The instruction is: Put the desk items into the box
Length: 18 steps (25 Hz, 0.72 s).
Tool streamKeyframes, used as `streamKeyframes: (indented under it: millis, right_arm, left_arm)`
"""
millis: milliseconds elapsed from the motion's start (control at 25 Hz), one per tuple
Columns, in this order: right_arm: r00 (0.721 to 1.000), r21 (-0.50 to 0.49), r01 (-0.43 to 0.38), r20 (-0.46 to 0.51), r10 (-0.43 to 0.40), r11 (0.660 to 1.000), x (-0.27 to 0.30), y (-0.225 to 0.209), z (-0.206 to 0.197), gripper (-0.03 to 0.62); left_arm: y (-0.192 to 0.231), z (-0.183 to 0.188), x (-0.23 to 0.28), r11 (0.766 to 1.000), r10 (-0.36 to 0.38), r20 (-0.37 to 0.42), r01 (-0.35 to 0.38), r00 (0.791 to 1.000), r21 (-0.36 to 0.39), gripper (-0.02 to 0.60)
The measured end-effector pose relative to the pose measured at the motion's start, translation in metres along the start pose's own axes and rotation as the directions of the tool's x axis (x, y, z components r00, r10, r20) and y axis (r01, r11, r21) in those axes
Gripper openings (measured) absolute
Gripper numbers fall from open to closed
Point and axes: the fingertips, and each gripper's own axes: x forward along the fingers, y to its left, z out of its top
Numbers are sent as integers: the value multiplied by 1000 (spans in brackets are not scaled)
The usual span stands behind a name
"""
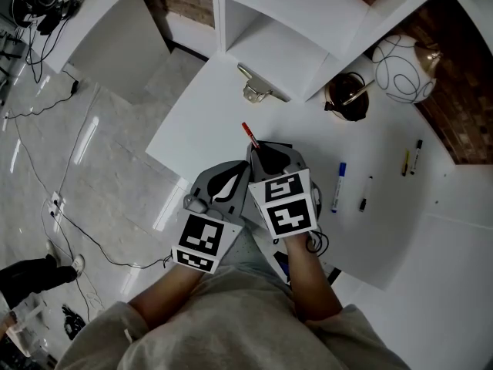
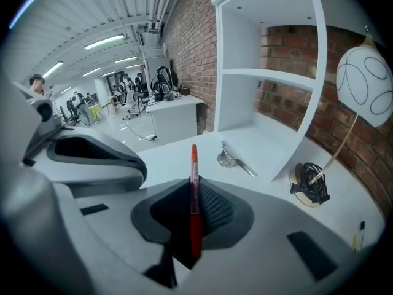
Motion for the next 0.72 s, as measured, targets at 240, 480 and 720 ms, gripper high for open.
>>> streamKeyframes:
  millis: [240, 480, 720]
  right_arm:
    - [1000, -3, 4, 1, -4, 1000, 1, 1, 0, 52]
    - [1000, -3, 8, 2, -8, 1000, 0, 2, 1, 52]
    - [998, 18, 31, 56, -32, 999, -5, -3, 5, 52]
  left_arm:
    - [1, 0, 0, 1000, -1, 2, 1, 1000, -4, 6]
    - [1, 0, -1, 1000, -7, 1, 7, 1000, -6, 6]
    - [0, 0, -1, 1000, -11, 3, 11, 1000, -5, 6]
